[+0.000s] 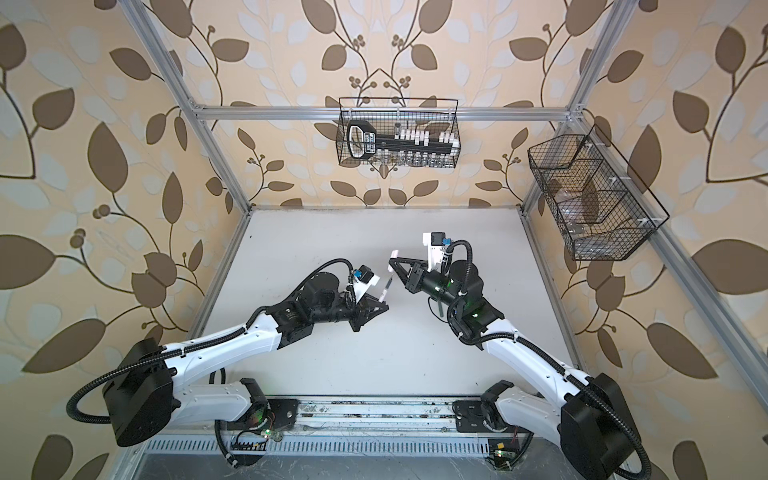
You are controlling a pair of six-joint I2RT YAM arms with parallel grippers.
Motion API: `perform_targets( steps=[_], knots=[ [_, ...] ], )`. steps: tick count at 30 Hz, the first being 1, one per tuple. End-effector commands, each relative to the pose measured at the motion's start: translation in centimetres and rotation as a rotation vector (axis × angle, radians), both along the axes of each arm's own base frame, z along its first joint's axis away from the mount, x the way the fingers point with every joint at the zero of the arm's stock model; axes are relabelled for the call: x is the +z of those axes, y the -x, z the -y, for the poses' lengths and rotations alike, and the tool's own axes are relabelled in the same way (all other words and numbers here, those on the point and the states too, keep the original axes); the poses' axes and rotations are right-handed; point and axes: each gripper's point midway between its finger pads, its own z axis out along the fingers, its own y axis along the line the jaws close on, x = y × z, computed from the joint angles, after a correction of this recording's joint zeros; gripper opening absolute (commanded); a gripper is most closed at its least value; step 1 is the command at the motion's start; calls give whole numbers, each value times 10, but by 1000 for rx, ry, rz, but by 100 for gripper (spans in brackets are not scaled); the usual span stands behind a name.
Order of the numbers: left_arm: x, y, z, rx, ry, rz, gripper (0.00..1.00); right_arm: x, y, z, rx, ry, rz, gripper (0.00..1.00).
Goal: Insert the pens into the pen caps
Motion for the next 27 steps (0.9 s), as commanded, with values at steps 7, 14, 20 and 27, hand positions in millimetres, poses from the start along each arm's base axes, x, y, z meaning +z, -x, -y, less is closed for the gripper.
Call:
perform_targets(
  steps=[7,14,20,27],
  knots=[
    [50,1,6,-15,108,95,0,0,1,3,-15,-1,24,18],
    [47,2,7,-22,100,89,0,14,0,7,-18,-38,54,18],
    [45,2,6,-18,97,87,0,26,3,11,-19,-52,83,18],
    [44,1,7,-20,93,86,0,22,7,10,-6,-39,76,18]
  ],
)
